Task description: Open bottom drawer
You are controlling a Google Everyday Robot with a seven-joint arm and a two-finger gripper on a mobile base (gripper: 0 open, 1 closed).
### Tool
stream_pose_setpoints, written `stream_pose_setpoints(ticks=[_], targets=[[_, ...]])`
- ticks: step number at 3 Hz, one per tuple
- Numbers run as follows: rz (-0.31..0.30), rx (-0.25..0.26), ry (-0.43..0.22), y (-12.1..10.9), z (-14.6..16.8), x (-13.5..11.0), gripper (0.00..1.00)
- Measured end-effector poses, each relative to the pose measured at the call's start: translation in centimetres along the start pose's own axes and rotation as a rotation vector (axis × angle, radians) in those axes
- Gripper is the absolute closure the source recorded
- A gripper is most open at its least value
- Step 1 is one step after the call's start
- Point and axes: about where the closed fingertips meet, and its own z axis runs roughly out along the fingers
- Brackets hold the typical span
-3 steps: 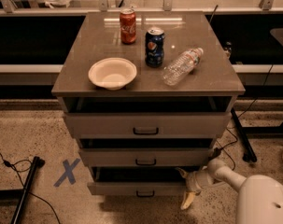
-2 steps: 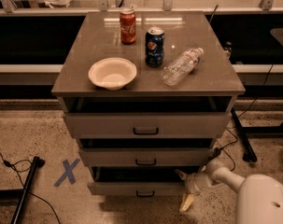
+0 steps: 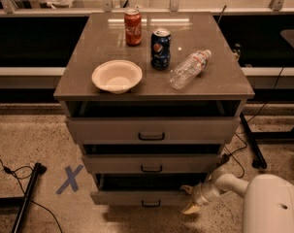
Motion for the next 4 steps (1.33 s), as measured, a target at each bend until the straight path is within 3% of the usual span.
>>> stream_pose_setpoints(ticks=[2,4], targets=[[0.016,-0.085,-0.076,4.0,-2.1,-0.6,0.65],[0.017,-0.09,-0.079,4.2,-1.6,-0.7,0.19]])
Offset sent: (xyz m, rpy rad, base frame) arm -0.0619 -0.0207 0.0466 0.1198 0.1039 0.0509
